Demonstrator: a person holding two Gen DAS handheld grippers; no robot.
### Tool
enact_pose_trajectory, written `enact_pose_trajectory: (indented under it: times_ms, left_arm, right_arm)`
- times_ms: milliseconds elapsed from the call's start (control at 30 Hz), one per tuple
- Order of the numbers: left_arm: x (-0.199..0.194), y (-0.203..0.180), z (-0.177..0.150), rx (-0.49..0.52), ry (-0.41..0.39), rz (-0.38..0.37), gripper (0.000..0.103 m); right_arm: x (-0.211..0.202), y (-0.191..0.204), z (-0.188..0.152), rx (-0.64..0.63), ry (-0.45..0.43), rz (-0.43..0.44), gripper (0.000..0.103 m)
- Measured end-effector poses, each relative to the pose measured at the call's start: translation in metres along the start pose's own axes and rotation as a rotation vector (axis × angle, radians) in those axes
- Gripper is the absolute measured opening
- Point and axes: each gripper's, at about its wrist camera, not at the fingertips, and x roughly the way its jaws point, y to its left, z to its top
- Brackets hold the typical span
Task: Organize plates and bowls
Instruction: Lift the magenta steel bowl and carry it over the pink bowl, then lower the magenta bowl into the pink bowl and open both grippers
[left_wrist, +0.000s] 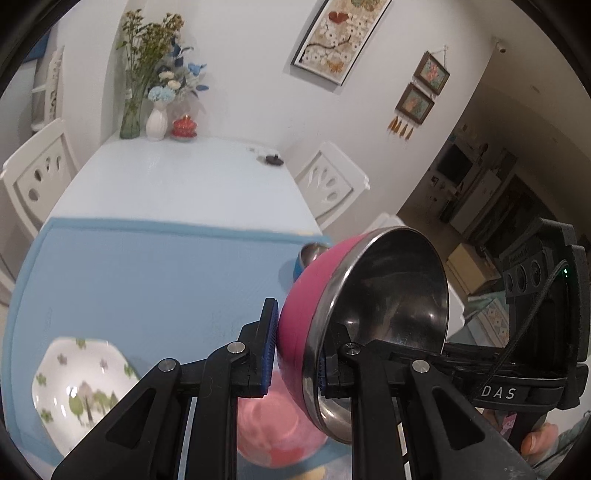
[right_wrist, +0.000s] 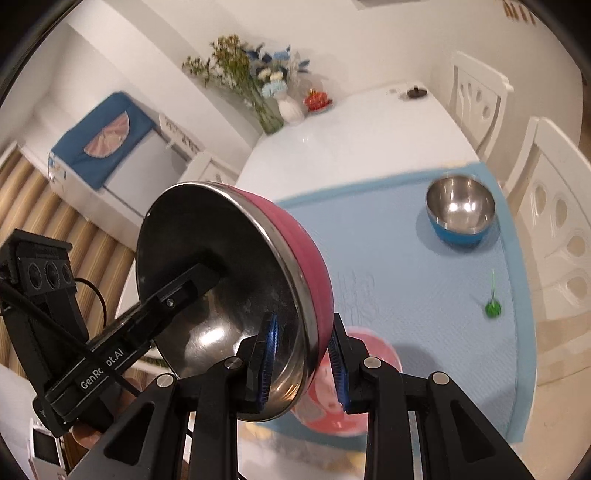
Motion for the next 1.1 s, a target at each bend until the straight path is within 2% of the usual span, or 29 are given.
enact_pose_trajectory:
  times_ms: [400,600,767,1100]
  left_arm:
    - [0.010,0.003,-0.064,-0.067,0.134,0.009,0.015]
    - [0.027,0.016,-0.089,-0.128,0.208,0.022,0.015]
    - [0.047,0.016,-0.112,-0.113,0.276,0.080,0.015]
    - [0.065,0.022,-0.125,-0.124,0.327,0.088,0.015]
  right_arm:
    - [0.028,-0.028,-0.065,0.005,0.185,-0.008,0.026]
    - [0.045,-0.038,-0.073,0.012,0.237,-0.032,0.026]
    - [0.061,-0.047,-0.076,0.021,0.272,-0.060,0.026]
    - [0.083,-0.064,-0.085,0.061,0.340,-0.085,0.026]
